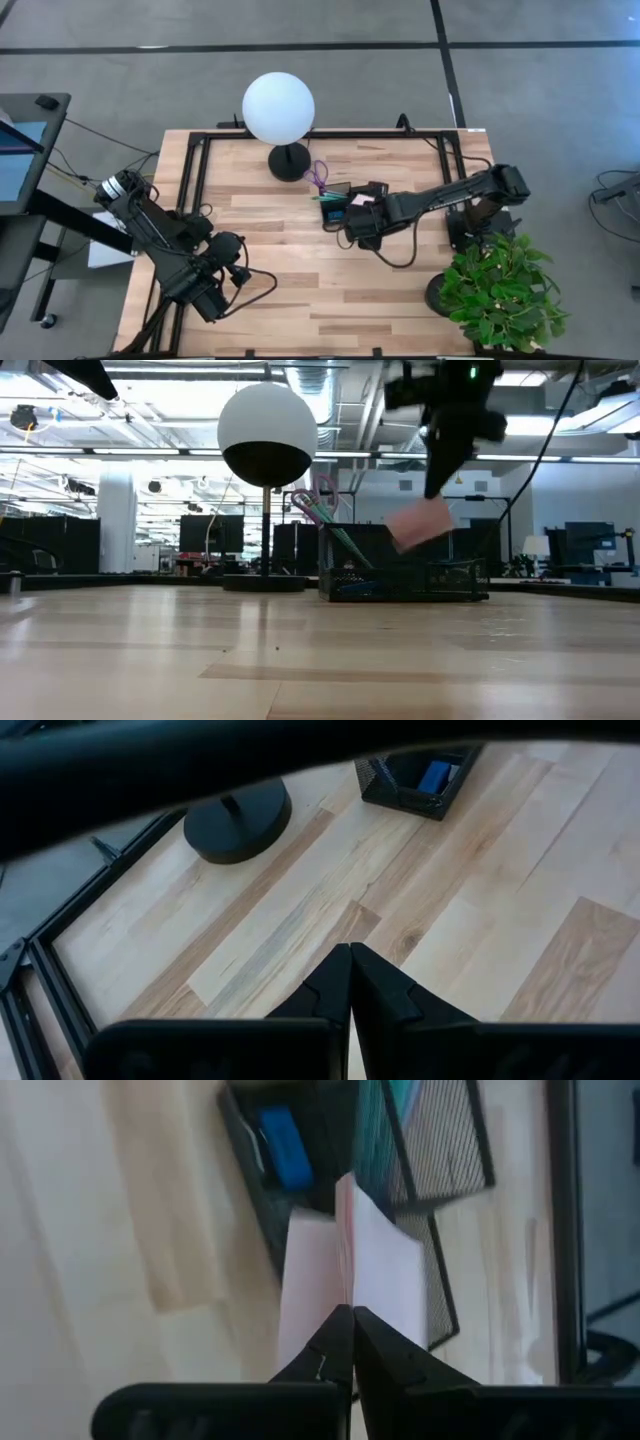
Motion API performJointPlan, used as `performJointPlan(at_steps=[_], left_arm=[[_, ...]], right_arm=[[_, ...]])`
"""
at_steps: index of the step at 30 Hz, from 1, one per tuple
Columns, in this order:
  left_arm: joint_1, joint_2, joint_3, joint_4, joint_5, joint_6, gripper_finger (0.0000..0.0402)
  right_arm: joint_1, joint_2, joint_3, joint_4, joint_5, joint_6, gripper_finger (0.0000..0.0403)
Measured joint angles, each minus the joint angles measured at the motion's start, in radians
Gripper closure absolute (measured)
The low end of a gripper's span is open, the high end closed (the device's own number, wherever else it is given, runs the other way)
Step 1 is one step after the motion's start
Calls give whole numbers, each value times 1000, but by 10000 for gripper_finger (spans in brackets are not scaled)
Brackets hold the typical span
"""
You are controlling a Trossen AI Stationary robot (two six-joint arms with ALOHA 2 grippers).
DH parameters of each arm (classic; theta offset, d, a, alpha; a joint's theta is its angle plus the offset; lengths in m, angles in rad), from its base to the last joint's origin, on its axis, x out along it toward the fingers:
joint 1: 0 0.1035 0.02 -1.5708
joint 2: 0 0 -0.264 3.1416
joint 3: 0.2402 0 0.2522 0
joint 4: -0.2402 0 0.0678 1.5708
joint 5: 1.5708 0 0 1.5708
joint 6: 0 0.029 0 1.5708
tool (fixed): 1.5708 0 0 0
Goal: Pick and place office supplies into organizer
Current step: Put the pink sticky notes into the black desk organizer
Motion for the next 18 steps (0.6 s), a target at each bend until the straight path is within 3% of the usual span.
performJointPlan(at_steps=[11,18], left_arm=[[0,0,0,0,-8,0,401],[0,0,0,0,-1,-1,401]], right_arm=[[-87,-17,-118,41,27,-23,403],[-140,-16,-156,132,-19,-29,403]])
